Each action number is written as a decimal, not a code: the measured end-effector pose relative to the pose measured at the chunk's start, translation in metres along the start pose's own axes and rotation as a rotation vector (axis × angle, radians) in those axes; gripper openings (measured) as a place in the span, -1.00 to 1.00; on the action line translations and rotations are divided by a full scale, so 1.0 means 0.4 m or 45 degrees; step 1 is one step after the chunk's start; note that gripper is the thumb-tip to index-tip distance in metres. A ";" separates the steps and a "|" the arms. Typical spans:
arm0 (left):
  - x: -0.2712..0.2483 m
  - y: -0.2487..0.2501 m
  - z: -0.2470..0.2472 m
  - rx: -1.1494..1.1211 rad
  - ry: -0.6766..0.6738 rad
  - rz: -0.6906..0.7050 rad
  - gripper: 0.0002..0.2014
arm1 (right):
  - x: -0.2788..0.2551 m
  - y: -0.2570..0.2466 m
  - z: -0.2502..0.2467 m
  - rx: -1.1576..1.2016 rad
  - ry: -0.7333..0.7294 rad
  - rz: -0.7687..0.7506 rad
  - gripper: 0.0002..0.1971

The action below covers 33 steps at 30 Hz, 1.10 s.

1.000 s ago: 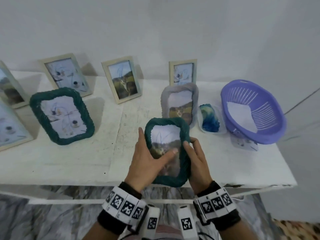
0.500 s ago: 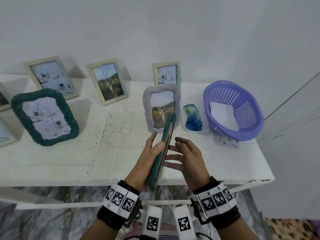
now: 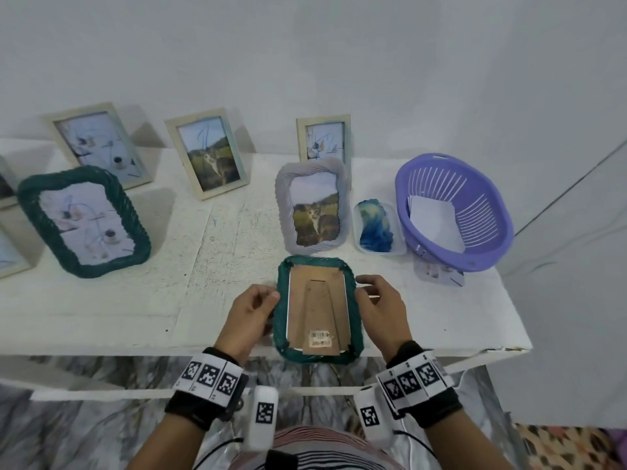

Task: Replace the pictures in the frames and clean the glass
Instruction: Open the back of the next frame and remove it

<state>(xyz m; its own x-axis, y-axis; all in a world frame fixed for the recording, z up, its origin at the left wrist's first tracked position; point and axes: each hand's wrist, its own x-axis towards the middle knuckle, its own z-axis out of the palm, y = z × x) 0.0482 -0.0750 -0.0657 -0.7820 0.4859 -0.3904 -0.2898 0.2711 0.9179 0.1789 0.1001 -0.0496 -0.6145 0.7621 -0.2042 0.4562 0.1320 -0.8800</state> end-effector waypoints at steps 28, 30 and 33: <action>0.029 -0.032 0.067 1.112 0.113 0.224 -0.22 | 0.059 0.006 0.000 -1.097 -0.396 -0.465 -0.61; 0.032 -0.038 0.067 1.120 0.120 0.233 -0.22 | 0.055 0.011 -0.012 -1.115 -0.422 -0.514 -0.60; 0.037 -0.043 0.065 1.131 0.116 0.242 -0.20 | 0.040 0.014 -0.013 -1.069 -0.422 -0.500 -0.58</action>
<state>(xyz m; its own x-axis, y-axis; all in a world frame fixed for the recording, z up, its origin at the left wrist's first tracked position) 0.0562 -0.0508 -0.0889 -0.8245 0.5305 -0.1967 0.3501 0.7515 0.5591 0.1752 0.1163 -0.0557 -0.9111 0.3684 -0.1850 0.4113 0.8430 -0.3467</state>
